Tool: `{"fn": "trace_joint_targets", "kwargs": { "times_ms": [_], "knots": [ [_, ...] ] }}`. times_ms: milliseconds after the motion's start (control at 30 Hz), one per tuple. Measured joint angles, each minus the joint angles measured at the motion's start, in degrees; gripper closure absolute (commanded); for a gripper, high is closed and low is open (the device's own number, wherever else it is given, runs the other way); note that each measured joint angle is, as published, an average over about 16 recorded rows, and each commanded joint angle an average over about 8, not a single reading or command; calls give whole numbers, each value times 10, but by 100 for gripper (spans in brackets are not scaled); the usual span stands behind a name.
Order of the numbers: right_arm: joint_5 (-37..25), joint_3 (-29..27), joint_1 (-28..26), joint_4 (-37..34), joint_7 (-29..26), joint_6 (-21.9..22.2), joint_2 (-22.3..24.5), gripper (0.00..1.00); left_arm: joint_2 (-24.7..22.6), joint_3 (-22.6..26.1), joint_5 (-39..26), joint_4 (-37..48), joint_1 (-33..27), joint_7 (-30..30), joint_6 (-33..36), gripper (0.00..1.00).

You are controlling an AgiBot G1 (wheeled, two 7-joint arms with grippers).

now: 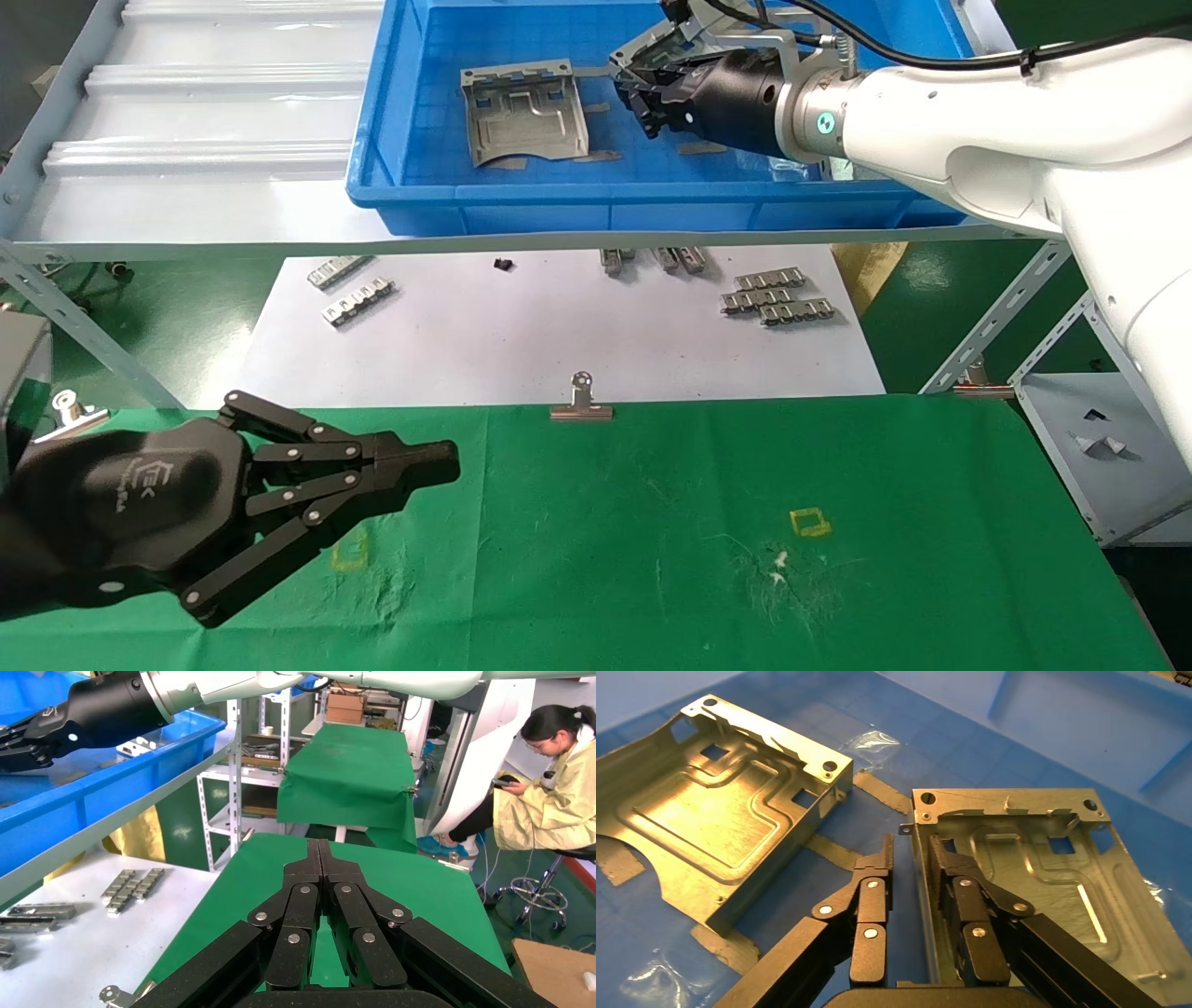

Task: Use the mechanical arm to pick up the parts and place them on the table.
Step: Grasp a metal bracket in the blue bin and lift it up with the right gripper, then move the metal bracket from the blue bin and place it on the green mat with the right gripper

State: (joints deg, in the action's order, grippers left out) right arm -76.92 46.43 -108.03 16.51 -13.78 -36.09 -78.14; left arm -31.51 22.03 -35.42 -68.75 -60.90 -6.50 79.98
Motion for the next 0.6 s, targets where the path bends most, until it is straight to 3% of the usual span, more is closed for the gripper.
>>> {"fn": "trace_joint_targets", "kwargs": {
  "times_ms": [333, 367, 600],
  "knots": [
    [32, 17, -7, 10, 36, -17, 8, 100, 0, 0, 0, 0, 0, 0, 0, 99],
    [37, 16, -8, 12, 43, -24, 11, 100, 0, 0, 0, 0, 0, 0, 0, 91],
    [71, 4, -30, 17, 106, -105, 40, 100, 0, 0, 0, 0, 0, 0, 0, 5]
  ]
}}
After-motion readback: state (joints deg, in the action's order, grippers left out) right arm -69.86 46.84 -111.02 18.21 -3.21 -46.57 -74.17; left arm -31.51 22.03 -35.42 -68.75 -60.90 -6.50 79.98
